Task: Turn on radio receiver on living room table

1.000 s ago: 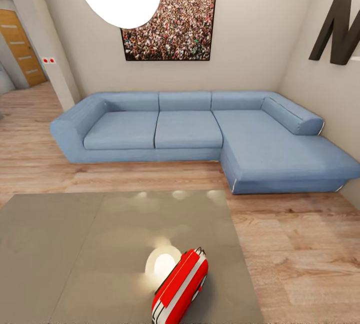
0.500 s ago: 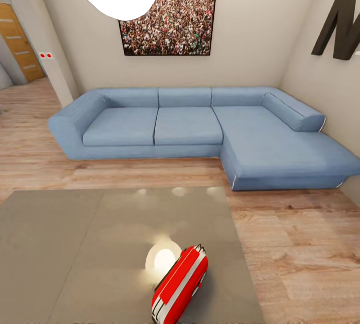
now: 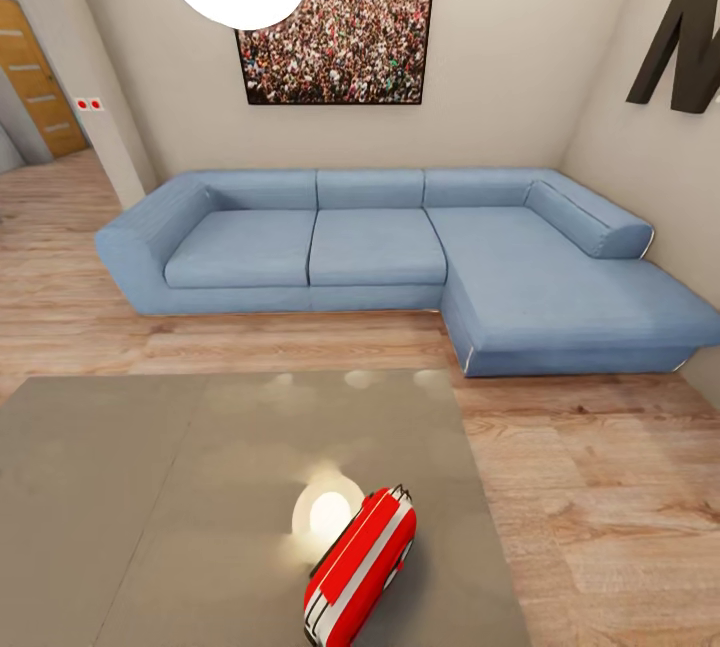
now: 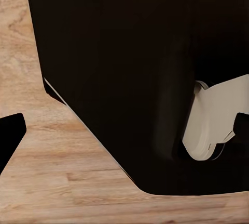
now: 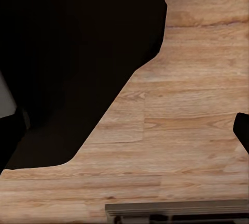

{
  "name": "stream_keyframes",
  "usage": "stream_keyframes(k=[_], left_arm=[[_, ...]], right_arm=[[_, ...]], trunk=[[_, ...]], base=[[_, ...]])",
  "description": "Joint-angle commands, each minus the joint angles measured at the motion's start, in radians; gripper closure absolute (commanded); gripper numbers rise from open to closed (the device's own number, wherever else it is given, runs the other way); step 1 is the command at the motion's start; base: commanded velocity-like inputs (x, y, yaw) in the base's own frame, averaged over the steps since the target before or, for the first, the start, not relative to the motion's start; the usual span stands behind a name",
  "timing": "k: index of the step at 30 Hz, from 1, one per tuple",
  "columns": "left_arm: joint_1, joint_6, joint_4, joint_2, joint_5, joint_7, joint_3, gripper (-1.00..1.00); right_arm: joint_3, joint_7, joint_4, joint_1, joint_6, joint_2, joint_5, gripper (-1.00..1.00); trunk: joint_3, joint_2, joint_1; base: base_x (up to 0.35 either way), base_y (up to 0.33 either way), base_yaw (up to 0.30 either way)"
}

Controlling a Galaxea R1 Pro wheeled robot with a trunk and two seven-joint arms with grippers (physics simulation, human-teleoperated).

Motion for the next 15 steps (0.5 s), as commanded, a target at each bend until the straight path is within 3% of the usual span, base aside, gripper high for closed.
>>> stream_keyframes(k=[1, 15], left_arm=[[0.0, 0.0, 0.0, 0.0, 0.0, 0.0, 0.0, -1.0], [0.0, 0.0, 0.0, 0.0, 0.0, 0.0, 0.001, -1.0]], right_arm=[[0.0, 0.0, 0.0, 0.0, 0.0, 0.0, 0.0, -1.0], [0.001, 0.001, 0.0, 0.0, -0.017, -0.003, 0.001, -1.0]], trunk=[[0.0, 0.0, 0.0], [0.0, 0.0, 0.0]], base=[[0.0, 0.0, 0.0], [0.0, 0.0, 0.0]])
